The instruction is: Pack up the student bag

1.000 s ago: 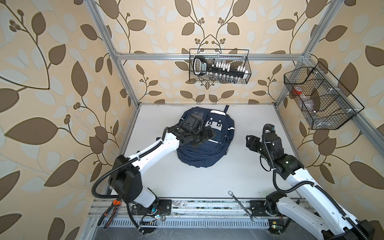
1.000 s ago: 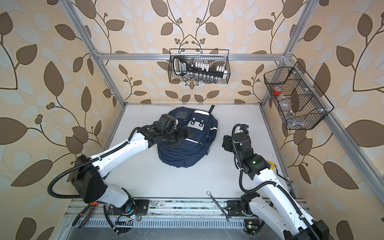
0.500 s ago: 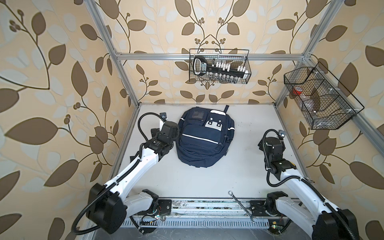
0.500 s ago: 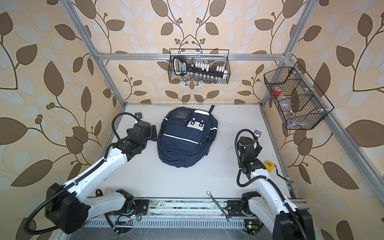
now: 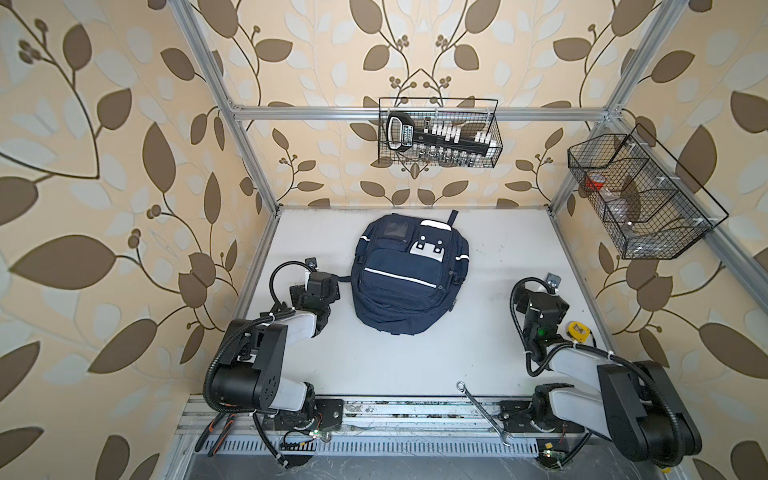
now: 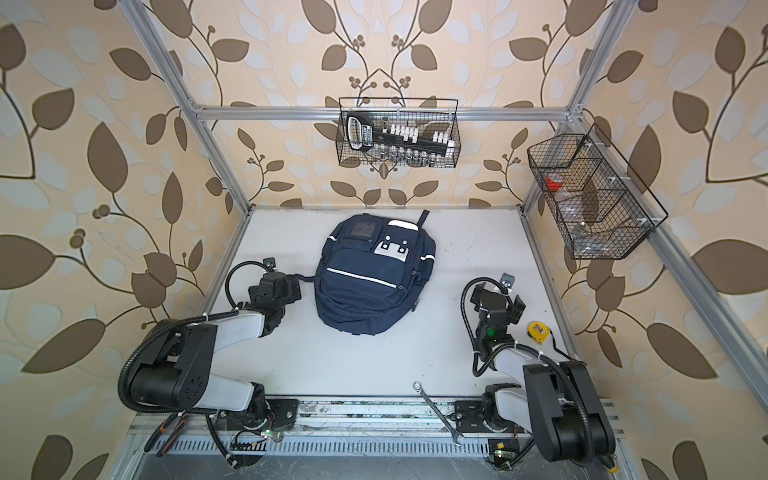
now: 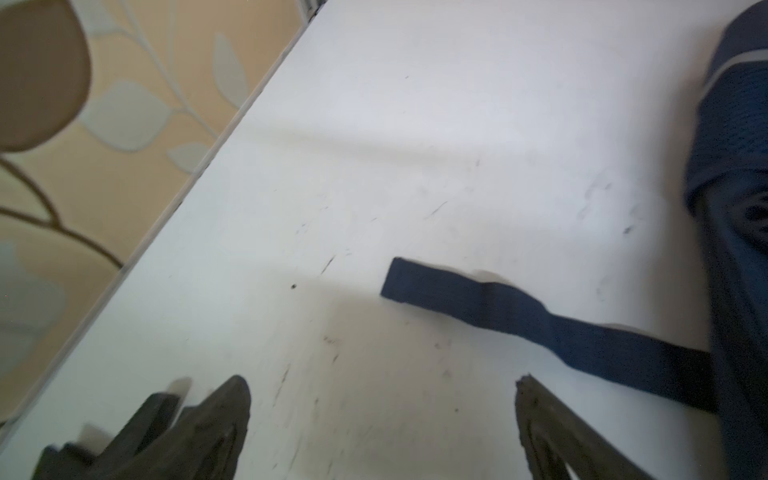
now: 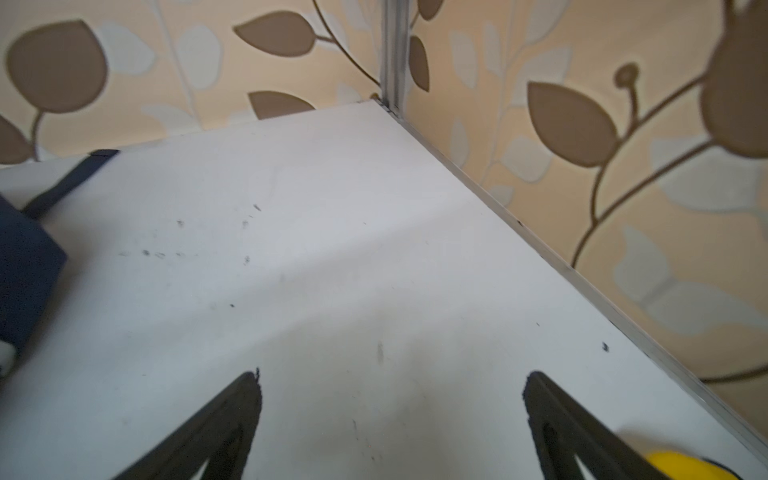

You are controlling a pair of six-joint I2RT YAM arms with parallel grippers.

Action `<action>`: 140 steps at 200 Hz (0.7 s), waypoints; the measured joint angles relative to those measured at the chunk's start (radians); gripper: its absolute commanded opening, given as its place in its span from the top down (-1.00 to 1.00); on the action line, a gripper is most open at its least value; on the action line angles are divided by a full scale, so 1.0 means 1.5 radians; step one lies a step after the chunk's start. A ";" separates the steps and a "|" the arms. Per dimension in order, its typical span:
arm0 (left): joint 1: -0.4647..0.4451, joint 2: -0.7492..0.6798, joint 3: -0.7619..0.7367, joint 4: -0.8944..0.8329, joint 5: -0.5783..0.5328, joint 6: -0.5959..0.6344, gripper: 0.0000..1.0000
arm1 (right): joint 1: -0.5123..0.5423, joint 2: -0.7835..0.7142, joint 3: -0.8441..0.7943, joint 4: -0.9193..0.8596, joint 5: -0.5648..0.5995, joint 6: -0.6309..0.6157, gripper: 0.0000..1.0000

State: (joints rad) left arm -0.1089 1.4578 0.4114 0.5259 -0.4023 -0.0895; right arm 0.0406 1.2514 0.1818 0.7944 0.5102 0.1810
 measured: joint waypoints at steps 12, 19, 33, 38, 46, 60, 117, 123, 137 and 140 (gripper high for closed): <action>0.004 0.026 -0.021 0.051 0.026 0.011 -0.98 | -0.024 0.045 0.000 0.072 -0.075 -0.018 -0.99; 0.007 0.036 -0.026 0.061 0.040 0.016 -0.98 | -0.037 0.093 -0.001 0.138 -0.113 -0.025 -0.99; 0.014 0.046 -0.028 0.079 0.059 0.022 -0.98 | -0.047 0.159 0.005 0.181 -0.166 -0.033 -0.99; 0.018 0.048 -0.027 0.088 0.064 0.022 -0.98 | -0.049 0.167 0.007 0.176 -0.185 -0.036 -0.99; 0.024 0.048 -0.027 0.098 0.075 0.023 -0.98 | -0.051 0.176 0.005 0.199 -0.204 -0.038 -0.99; 0.031 0.048 -0.025 0.107 0.089 0.023 -0.98 | -0.055 0.174 0.010 0.210 -0.228 -0.040 -0.99; 0.039 0.048 -0.022 0.112 0.114 0.023 -0.98 | -0.053 0.169 0.011 0.235 -0.264 -0.052 -0.99; 0.039 0.047 -0.022 0.114 0.114 0.023 -0.98 | -0.052 0.169 0.012 0.234 -0.266 -0.054 -0.99; 0.039 0.047 -0.022 0.120 0.114 0.023 -0.98 | -0.050 0.169 0.013 0.234 -0.271 -0.055 -0.99; 0.039 0.047 -0.022 0.121 0.114 0.023 -0.98 | -0.050 0.169 0.013 0.234 -0.271 -0.056 -0.99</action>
State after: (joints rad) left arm -0.0509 1.5288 0.3779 0.7067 -0.2306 -0.0547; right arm -0.0345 1.5043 0.2020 1.1454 0.1036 0.0975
